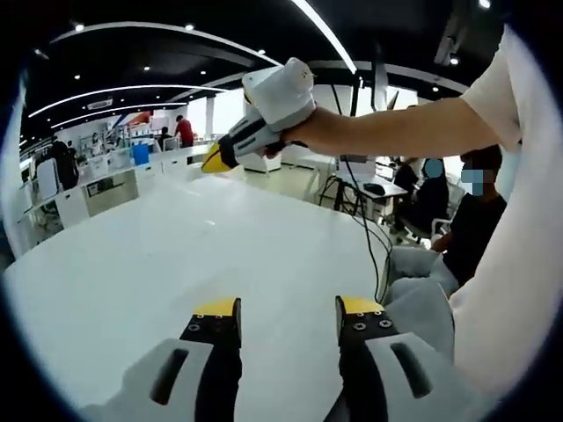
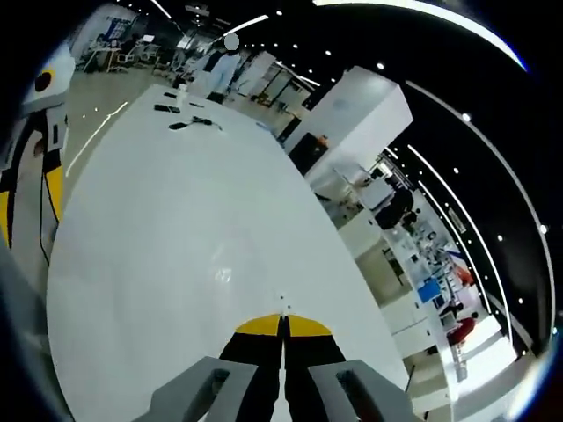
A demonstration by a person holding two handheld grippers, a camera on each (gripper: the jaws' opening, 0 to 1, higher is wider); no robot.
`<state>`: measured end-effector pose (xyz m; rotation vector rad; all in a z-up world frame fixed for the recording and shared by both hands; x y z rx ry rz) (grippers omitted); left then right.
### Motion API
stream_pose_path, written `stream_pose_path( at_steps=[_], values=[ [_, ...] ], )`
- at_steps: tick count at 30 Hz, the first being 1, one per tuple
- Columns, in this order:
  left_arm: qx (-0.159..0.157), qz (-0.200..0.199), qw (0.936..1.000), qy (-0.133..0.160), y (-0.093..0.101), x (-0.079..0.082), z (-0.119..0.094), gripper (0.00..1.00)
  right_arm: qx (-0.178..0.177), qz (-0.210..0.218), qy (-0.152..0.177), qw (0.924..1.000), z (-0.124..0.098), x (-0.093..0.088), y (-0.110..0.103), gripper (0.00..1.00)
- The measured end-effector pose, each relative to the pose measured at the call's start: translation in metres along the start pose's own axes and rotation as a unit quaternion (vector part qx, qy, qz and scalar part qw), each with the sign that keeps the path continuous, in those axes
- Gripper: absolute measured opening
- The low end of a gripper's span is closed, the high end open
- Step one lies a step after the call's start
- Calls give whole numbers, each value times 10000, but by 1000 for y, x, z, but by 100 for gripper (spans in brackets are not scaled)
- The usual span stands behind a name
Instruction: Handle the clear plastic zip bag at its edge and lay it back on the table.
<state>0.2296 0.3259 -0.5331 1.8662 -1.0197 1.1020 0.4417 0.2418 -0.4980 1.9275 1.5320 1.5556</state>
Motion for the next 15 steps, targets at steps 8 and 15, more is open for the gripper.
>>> stream_pose_path(
  at_steps=[8,15],
  values=[
    [185,-178,9997,59,-3,-11,-2,56,-228,-601,61,9979,13,-20,-30,0],
    [212,-262,9994,22,-3,-16,-3,57,32,-602,-98,9981,14,-42,-72,0]
  ],
)
Point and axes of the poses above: the point that each gripper's makers call its tool centre point, and the gripper's own axes: z roughly forward along the fingers, y roughly to its right, x roughly out of its top, the point moved 1 cm from there along -z, roughly backward along the fingers, and after that the axes turned 12 degrees about -x, right-handed, at the moved point
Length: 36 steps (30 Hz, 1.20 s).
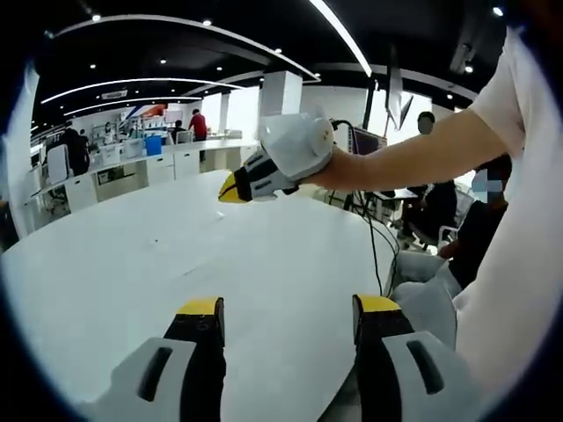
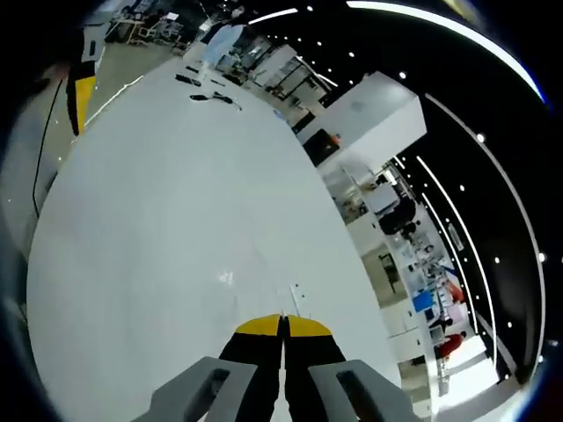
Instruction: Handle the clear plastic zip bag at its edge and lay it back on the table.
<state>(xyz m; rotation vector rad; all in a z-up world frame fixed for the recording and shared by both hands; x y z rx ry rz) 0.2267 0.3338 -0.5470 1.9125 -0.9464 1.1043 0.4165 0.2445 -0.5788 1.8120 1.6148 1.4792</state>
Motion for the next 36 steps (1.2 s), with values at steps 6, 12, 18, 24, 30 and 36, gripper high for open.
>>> stream_pose_path(
  at_steps=[6,12,18,24,30,36],
  values=[
    [-11,-56,10000,-50,0,-5,2,56,183,6,-72,9998,-3,-11,-38,0],
    [-15,-90,9999,-66,2,-7,4,56,455,21,-144,9989,-2,-22,-77,0],
    [-31,-142,9998,-105,5,-12,5,56,688,26,-233,9974,-2,-28,-110,0],
    [-43,-159,9998,-122,7,-14,5,56,881,-60,-277,9957,-1,-34,-128,0],
    [-51,-180,9998,-121,7,-16,5,55,995,-81,-412,9941,-3,-43,-137,0],
    [-55,-188,9997,-131,7,-18,5,55,1164,-17,-525,9918,-4,-49,-147,0]
  ],
)
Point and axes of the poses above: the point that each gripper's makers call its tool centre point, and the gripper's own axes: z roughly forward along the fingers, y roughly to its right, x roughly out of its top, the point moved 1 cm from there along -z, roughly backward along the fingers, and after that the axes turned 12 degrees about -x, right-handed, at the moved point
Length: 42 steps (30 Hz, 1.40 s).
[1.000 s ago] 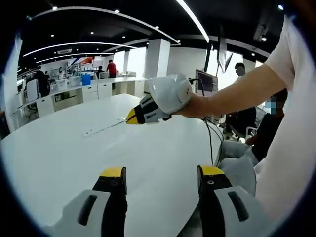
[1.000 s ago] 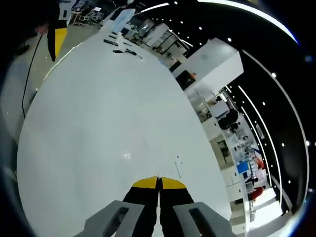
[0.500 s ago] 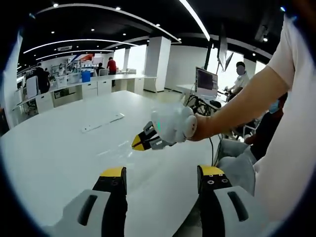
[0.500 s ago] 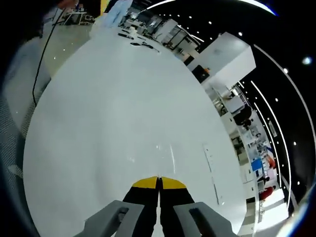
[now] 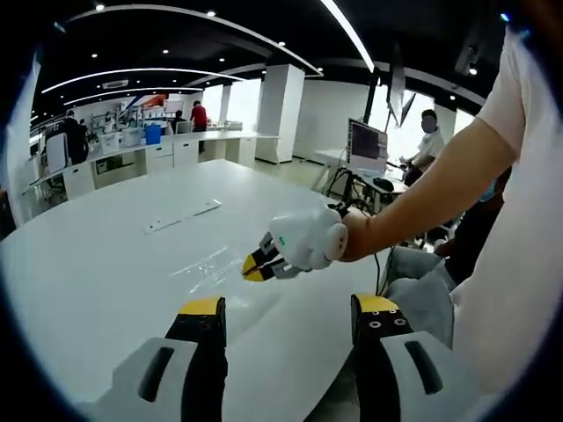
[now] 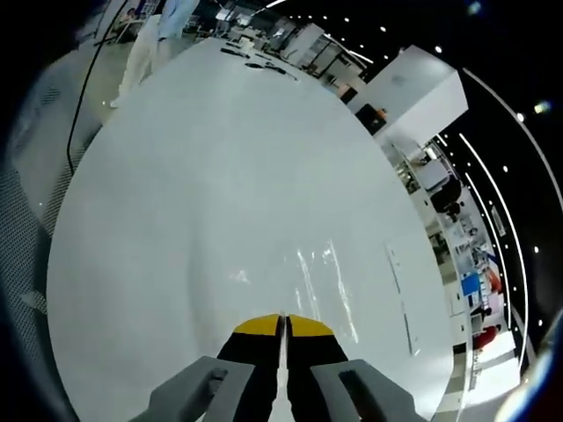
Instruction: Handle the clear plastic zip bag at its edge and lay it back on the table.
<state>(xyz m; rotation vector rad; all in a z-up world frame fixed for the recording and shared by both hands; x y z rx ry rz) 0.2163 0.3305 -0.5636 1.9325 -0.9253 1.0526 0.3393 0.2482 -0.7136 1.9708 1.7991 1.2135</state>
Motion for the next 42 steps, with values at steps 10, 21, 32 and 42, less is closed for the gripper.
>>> stream_pose_path(
  at_steps=[10,21,32,42],
  values=[
    [3,-14,10000,-25,0,-3,1,55,180,280,-76,9994,1,-3,-10,6],
    [6,-9,10000,-42,1,-6,0,55,445,430,-67,9981,-2,-2,-26,14],
    [7,2,10000,-41,2,-7,-2,54,595,556,-114,9966,-10,-5,-34,21],
    [27,6,10000,-3,5,-9,-2,55,551,1298,46,9900,-31,-7,-41,32]
  ],
)
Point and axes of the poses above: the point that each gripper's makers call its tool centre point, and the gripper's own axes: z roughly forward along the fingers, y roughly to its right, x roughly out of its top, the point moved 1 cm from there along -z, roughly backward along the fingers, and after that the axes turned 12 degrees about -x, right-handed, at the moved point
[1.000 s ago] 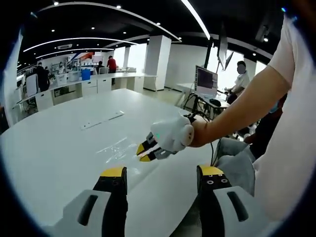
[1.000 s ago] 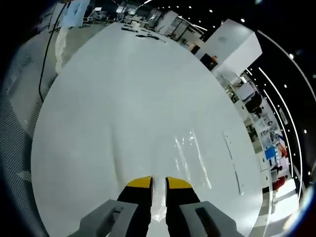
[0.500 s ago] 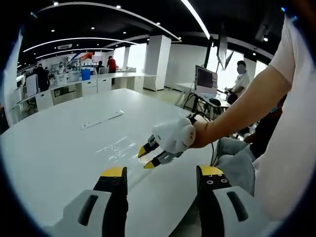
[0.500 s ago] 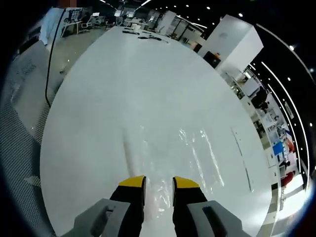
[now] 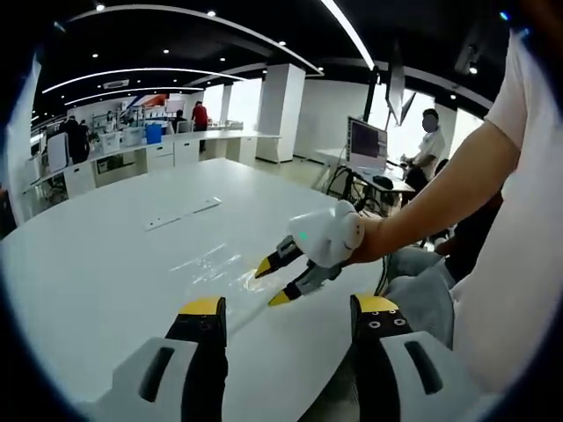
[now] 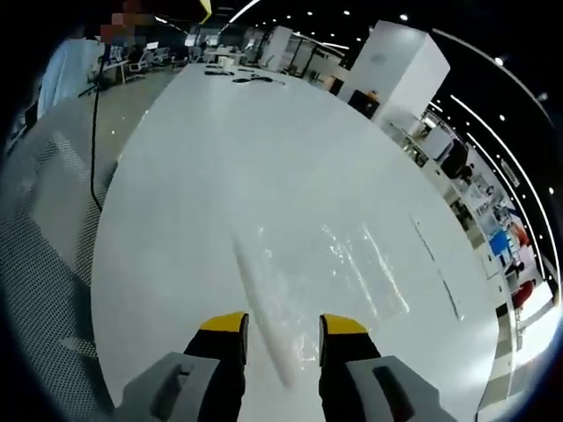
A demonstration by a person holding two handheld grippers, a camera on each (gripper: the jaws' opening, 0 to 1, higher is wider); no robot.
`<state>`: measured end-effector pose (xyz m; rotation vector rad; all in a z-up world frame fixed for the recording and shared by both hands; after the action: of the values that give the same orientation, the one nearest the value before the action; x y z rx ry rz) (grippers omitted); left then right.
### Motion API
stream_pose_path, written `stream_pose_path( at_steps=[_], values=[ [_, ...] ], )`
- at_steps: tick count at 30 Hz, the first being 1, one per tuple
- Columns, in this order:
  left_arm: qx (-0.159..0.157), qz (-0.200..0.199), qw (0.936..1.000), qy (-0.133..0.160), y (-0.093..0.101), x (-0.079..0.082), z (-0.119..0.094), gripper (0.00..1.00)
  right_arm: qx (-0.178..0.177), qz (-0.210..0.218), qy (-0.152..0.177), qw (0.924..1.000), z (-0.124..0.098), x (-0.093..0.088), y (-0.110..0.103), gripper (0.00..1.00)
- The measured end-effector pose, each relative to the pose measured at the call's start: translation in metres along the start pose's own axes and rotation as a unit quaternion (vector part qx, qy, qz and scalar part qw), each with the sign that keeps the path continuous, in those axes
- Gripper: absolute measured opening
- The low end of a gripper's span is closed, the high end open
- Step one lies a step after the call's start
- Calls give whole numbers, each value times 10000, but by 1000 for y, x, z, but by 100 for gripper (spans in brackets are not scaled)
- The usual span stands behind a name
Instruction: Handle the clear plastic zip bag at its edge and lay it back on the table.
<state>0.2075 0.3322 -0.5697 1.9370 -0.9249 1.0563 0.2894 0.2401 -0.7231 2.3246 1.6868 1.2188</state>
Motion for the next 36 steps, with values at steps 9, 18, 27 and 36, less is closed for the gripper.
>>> stream_pose_path(
  at_steps=[9,18,27,36],
  values=[
    [59,-6,10000,26,2,-7,0,57,-117,680,209,9974,-18,5,2,42],
    [173,-234,9995,102,-1,-29,-5,61,-95,1250,529,9907,-40,9,5,57],
    [405,-309,9987,47,-7,-50,-11,67,-126,2002,782,9765,-62,12,5,67],
    [670,-466,9967,-6,-16,-77,-21,70,-265,2287,980,9682,-89,11,3,80]
  ],
)
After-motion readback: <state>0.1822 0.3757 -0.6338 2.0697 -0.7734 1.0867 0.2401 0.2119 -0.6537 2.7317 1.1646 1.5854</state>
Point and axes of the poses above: the point that each gripper's makers call its tool centre point, and the gripper's own axes: z roughly forward along the fingers, y roughly to its right, x roughly out of its top, the point moved 1 cm from there along -z, roughly backward along the fingers, and after that the axes turned 12 degrees about -x, right-handed, at the moved point
